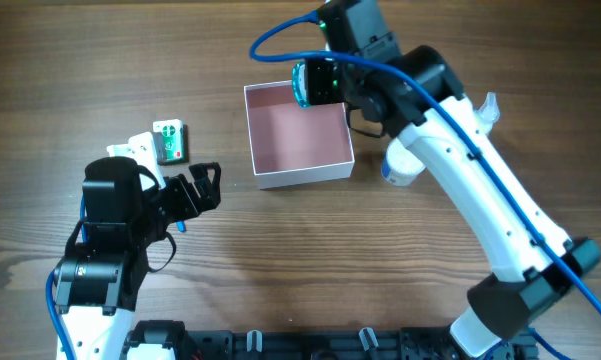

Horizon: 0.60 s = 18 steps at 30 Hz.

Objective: Pack container
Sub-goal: 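Lift the mouthwash bottle and lower it into the box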

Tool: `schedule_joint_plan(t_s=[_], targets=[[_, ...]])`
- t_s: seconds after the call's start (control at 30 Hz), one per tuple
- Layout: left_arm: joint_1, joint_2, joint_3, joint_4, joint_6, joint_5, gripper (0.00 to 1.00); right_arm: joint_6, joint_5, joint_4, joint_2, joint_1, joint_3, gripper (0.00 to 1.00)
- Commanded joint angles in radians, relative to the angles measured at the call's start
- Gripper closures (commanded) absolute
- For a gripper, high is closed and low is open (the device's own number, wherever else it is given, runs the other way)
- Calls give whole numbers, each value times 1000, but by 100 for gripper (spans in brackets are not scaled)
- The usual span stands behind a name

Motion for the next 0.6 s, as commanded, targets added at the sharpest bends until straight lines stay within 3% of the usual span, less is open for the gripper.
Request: schedule_joint_plan(t_s=[0.0, 0.57], targets=[[-6, 0, 21, -1, -2, 19, 0, 45, 57, 8, 99, -8, 10, 96], [-6, 0, 21, -1, -2, 19, 0, 32, -34, 41, 264, -3, 10, 96]])
